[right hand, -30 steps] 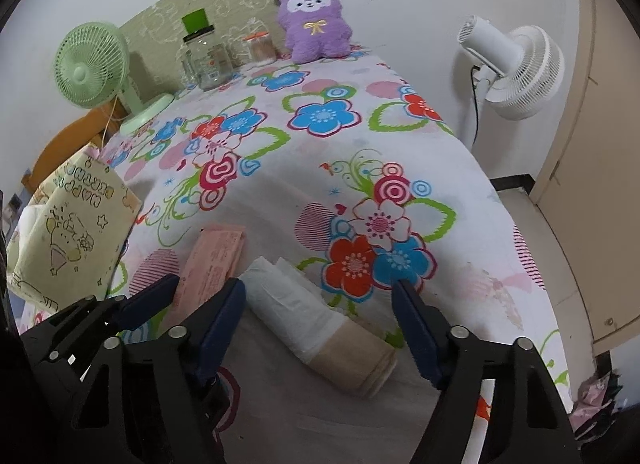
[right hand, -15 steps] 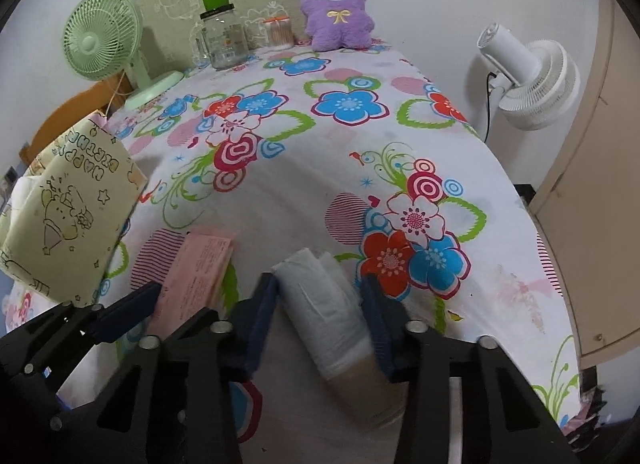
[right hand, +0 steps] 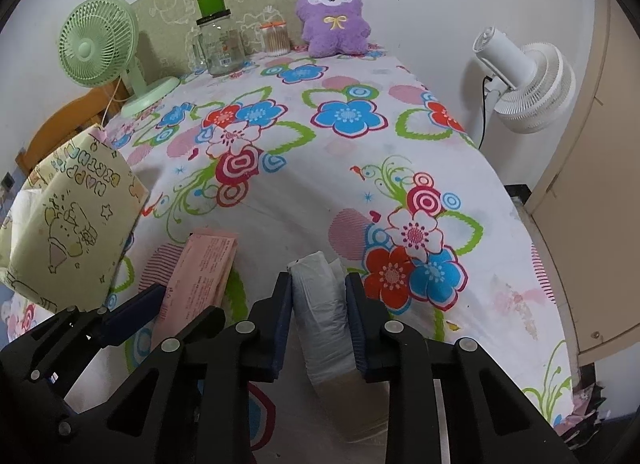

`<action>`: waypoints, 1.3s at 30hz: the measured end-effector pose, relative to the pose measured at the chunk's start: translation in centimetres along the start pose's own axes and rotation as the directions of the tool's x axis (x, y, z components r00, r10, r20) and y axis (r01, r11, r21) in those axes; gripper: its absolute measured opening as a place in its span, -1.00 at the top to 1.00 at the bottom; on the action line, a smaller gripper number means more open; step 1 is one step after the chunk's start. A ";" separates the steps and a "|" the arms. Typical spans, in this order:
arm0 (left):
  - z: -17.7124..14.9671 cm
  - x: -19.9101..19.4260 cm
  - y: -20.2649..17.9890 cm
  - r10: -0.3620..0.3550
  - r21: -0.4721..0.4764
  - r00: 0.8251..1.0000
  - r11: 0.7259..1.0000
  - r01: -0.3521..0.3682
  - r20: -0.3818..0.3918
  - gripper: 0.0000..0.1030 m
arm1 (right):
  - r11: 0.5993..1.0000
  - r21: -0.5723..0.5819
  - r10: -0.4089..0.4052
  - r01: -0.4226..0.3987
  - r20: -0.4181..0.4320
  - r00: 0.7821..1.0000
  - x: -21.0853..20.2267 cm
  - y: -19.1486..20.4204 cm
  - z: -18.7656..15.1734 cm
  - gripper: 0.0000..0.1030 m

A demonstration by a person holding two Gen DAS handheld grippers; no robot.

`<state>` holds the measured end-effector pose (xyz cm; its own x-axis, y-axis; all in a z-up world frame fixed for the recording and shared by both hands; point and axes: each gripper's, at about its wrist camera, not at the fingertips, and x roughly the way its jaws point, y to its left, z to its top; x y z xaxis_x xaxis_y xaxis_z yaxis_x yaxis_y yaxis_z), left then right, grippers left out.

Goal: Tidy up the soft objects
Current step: 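Lift and carry the pink packet and white-beige roll over the fabric box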

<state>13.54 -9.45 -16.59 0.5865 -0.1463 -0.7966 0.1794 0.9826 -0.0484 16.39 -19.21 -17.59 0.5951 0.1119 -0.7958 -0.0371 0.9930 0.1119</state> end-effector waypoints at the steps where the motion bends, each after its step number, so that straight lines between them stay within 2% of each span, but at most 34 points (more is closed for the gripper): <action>1: 0.1 -0.1 0.0 0.000 -0.001 1.000 1.000 0.000 0.004 0.23 | 1.000 0.000 0.000 0.000 0.002 1.000 -0.1 0.1 0.1 0.43; 19: 2.0 -4.4 0.7 0.009 -0.010 0.995 1.000 -0.008 0.100 0.23 | 1.000 -0.010 0.016 -0.015 0.091 0.996 -4.3 1.7 2.3 0.43; 39: 4.0 -9.8 1.7 0.044 -0.029 0.979 0.999 -0.039 0.197 0.23 | 0.998 -0.047 0.044 -0.035 0.211 0.976 -9.8 3.9 4.6 0.43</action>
<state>11.30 -6.86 -6.46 0.7383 -0.1224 -0.6633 0.1333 0.9905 -0.0343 14.16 -16.65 -6.63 0.7489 0.1454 -0.6466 -0.0960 0.9891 0.1113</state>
